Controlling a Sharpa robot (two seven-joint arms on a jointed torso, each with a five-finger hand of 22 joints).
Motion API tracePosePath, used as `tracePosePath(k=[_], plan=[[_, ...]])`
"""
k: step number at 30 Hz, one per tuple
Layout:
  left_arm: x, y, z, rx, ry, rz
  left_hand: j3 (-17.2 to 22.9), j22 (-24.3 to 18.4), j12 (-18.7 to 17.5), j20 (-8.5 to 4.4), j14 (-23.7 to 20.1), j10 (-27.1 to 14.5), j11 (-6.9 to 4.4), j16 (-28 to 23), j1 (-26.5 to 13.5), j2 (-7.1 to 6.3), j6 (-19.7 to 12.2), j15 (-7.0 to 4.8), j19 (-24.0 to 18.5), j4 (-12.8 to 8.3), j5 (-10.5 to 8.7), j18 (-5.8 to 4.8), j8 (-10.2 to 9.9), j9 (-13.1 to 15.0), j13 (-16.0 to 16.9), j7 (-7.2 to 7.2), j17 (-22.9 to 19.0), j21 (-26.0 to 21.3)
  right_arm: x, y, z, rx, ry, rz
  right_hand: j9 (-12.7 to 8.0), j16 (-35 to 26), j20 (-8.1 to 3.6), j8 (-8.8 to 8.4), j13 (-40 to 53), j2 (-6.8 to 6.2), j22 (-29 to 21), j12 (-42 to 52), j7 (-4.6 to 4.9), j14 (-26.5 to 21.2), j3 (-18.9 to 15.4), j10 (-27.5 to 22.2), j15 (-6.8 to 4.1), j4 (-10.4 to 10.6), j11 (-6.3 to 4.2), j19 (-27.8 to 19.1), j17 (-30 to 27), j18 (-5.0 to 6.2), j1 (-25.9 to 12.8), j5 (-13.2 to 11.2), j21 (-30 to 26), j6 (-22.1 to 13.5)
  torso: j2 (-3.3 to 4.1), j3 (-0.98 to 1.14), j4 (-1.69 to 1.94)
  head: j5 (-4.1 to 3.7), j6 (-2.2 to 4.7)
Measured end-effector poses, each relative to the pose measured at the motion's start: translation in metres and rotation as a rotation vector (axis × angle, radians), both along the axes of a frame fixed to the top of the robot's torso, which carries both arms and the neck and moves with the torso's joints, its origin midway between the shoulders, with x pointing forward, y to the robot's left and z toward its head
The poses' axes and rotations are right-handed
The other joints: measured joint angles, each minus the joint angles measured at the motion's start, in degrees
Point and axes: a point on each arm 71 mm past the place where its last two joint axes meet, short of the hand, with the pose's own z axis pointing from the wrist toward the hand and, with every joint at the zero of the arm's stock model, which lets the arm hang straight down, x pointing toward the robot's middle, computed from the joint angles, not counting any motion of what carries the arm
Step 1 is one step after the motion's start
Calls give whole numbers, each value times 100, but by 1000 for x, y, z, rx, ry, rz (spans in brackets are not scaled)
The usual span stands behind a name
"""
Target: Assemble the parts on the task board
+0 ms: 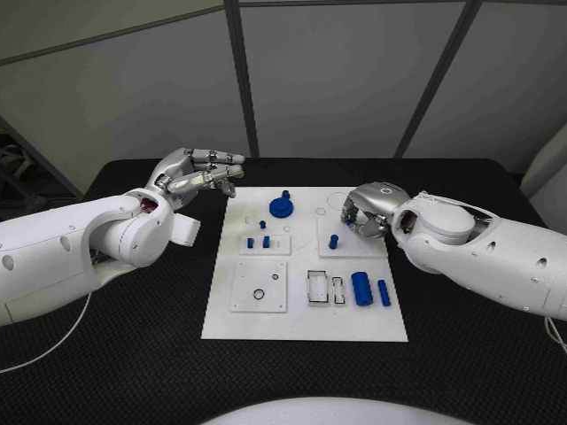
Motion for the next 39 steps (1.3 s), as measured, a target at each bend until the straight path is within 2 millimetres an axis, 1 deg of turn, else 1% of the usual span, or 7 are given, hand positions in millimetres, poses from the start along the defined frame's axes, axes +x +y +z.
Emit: tracePosePath(k=[4, 6, 9, 22, 25, 30, 39], plan=[[0, 1, 0, 1, 3, 1, -16, 0, 0, 0, 0, -21, 21, 0, 0, 0, 0, 0, 0, -16, 0, 0, 0, -6, 0, 0, -10, -23, -2, -2, 0, 5, -9, -2, -1, 0, 0, -5, -2, 7, 48, -41, 1, 0, 29, 0, 0, -30, 0, 36, 0, 1, 7, -12, 38, -3, 0, 1, -1, 5, -4], [0, 1, 0, 2, 5, 2, -16, 0, 0, 0, 5, -21, 21, 0, 0, 0, -22, -5, 0, -16, 0, -1, -7, -6, -1, 22, -13, -22, -4, -3, 0, 8, -14, -2, -1, 0, 0, -6, -2, 7, 67, -45, 14, 0, 45, 0, 0, -45, 0, 36, 0, -90, 7, -12, 38, 10, 0, 1, -1, 7, -4], [0, 1, -1, 3, 7, 3, -16, 0, 0, 0, 19, -21, 21, 0, 0, 0, -31, -18, 0, -16, 0, 0, -23, -6, -1, 31, -16, -23, -7, -5, 0, 13, -18, -3, 5, 0, -2, -17, 9, 7, 96, -68, 17, 0, 60, 21, 0, -61, 21, 76, 0, -90, 7, 11, 71, 13, 0, 1, -1, 8, -9], [1, 3, -2, 6, 15, 7, -32, -4, 0, 0, 46, -73, 32, 0, 0, 0, -52, -4, 0, -32, 0, 0, -22, -5, -1, 51, -26, -22, -22, -6, 13, 67, -59, 19, 14, 0, -2, -17, 22, 7, 141, -90, 26, 0, 86, 40, 0, -87, 1, 76, 1, -89, 7, 24, 94, 22, -7, -2, -4, 4, -4], [1, 3, -2, 7, 17, 7, -32, -4, 0, 0, 46, -83, 42, 0, 0, 0, -52, -4, 0, -32, 0, 0, -22, -5, -1, 51, -26, -22, -26, -4, 20, 92, -72, 30, 13, 28, 18, -18, 21, 6, 155, -124, 26, 0, 86, 81, 0, -87, -40, 95, 1, -89, 7, 24, 126, 22, -10, -4, -4, 2, -2], [1, 3, -2, 7, 19, 6, -32, -4, 0, 0, 46, -82, 41, 0, 0, 0, -52, -4, 0, -32, 0, -1, -22, -5, -2, 51, -25, -22, -38, 8, 32, 140, -85, 68, 6, 27, -4, -18, 21, -13, 174, -125, 26, 0, 86, 107, 0, -88, -66, 116, 11, -89, -12, 24, 126, 21, -9, -6, -4, 16, 9], [2, -1, -2, 5, 22, 0, -32, -4, 0, 0, 46, -82, 41, 0, 0, 0, -52, -4, 0, -32, 0, -1, -22, -5, -2, 51, -31, -22, -60, 51, 45, 230, -79, 174, 3, 51, 12, -22, 21, 0, 211, -125, 26, 0, 86, 111, 0, -88, -70, 131, 20, -89, -53, 50, 155, 20, -4, -5, 2, 77, 12]])
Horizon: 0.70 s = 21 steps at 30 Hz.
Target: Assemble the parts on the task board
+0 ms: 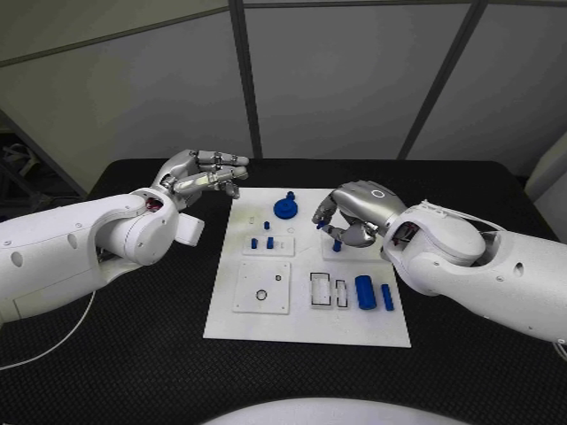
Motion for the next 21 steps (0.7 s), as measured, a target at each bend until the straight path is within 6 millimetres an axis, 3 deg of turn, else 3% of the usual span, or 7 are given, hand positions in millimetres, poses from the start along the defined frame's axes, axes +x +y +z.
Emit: tracePosePath(k=[8, 14, 21], plan=[[0, -4, 0, -3, 2, -8, 0, 0, 0, 0, 0, 0, 0, 0, 0, 0, 0, 0, 0, 0, 0, 1, 0, 0, 0, 0, 0, 0, -2, 31, -1, 39, 26, 52, 4, 0, 0, -1, -2, 6, 7, -27, -4, 0, 23, 0, 0, -5, 0, 0, 5, 0, -6, 0, -1, -5, 7, -12, 8, 109, -31], [0, -6, 0, -5, 3, -13, 0, -5, 0, 0, 0, 1, -1, -23, 0, 0, 0, 0, 0, 0, 0, 0, 0, 1, -1, 0, 0, 0, -9, 45, -21, 46, 88, 77, 4, 0, -1, -27, -3, 5, 12, -28, -7, 0, 31, -1, 0, 3, 0, -1, 5, 0, -5, 0, -1, -8, 9, -12, 8, 202, -75], [0, -7, 0, -6, 4, -16, 0, -5, 0, 0, 0, 1, -1, -23, 0, 0, 0, 0, 0, 0, 0, 0, 0, 1, -1, 0, 1, 0, -19, 59, -39, 34, 149, 112, 2, 0, -1, -40, -4, -17, 11, -28, -8, 0, 30, -1, 0, 3, 1, -1, 4, 1, -28, 0, 20, -9, 10, -8, 4, 251, -116]])
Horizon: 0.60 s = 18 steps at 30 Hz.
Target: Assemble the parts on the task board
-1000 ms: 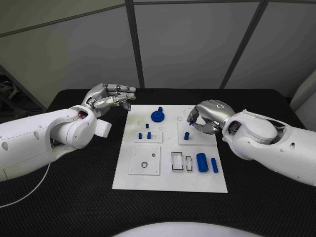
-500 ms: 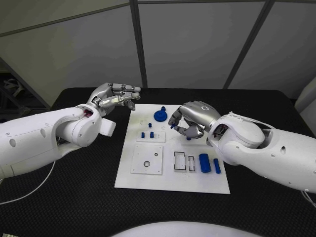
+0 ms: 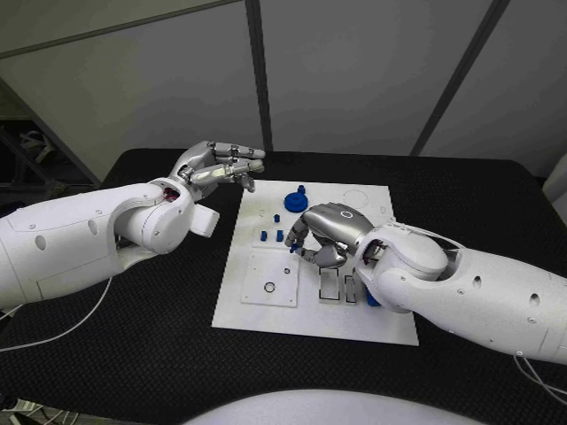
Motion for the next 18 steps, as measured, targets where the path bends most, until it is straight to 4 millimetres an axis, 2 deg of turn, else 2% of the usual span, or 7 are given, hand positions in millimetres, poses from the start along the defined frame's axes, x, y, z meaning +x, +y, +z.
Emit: tracePosePath(k=[18], plan=[[1, -3, 0, -3, 1, -8, 0, 1, 0, 0, 0, -19, 19, 0, 0, 0, 0, 0, 0, 0, 0, 0, 0, 0, 0, 0, -8, 0, -6, 13, -15, -36, 58, 41, 1, 0, 0, -10, -2, 23, -1, -26, -9, 0, -1, -1, 0, 0, 1, 0, -1, 0, -22, 0, 0, -10, -3, 5, -9, 77, -72]])
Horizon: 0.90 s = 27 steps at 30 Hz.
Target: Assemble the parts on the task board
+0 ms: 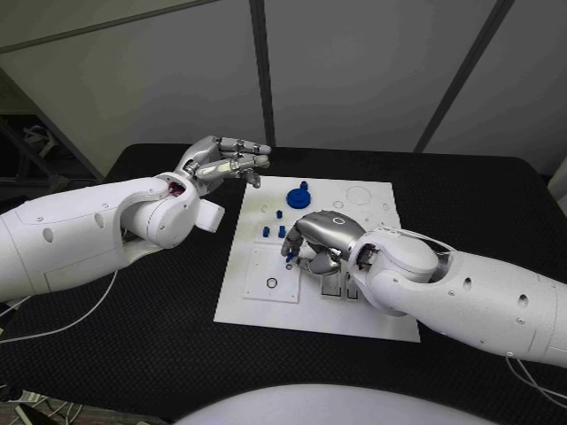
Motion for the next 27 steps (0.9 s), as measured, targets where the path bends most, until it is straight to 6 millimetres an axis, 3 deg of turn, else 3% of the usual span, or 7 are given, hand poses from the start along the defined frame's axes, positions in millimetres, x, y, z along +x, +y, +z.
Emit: tracePosePath(k=[27], plan=[[0, 0, 0, 0, 3, -1, 0, 1, 0, 0, -1, 0, 0, 0, 0, 0, 0, 1, 0, 0, 0, 0, 0, 0, -1, 0, 1, 0, 0, 0, -7, -51, 25, 12, -2, 21, 0, -17, 3, -1, -1, 0, 11, 0, -1, -1, 0, 0, 1, 0, 6, 0, 1, -4, 0, 11, -3, -2, 4, 32, -53]])
